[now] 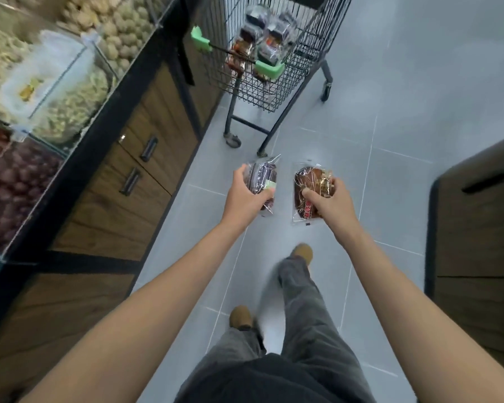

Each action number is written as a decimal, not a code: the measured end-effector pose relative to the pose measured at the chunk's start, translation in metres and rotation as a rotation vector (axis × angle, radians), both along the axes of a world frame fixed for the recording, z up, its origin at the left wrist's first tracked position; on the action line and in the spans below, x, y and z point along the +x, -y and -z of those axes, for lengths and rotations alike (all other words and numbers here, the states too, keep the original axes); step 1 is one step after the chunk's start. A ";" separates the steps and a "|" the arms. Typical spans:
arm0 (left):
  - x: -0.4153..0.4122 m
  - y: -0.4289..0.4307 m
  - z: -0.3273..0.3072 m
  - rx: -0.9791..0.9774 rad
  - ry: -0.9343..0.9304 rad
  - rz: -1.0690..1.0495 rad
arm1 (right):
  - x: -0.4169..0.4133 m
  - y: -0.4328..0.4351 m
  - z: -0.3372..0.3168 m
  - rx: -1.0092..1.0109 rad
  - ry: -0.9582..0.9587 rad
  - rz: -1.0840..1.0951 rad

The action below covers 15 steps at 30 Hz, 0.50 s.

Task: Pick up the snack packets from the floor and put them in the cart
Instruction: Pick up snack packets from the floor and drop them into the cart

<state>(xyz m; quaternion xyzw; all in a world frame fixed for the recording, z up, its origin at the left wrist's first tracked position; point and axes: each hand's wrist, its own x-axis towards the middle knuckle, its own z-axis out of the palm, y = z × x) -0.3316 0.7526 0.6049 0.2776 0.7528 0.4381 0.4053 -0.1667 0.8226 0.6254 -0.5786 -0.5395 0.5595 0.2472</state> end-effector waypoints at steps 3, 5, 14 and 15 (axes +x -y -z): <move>-0.007 -0.060 0.001 -0.005 -0.001 0.015 | -0.007 -0.061 0.005 -0.008 -0.010 0.003; -0.013 -0.101 -0.002 -0.019 -0.018 0.017 | -0.012 -0.106 0.007 -0.015 -0.010 0.006; -0.033 -0.267 -0.027 -0.017 -0.017 -0.180 | -0.047 -0.295 -0.010 0.049 0.043 -0.134; -0.037 -0.280 -0.030 -0.017 -0.010 -0.204 | -0.054 -0.312 -0.012 0.061 0.054 -0.161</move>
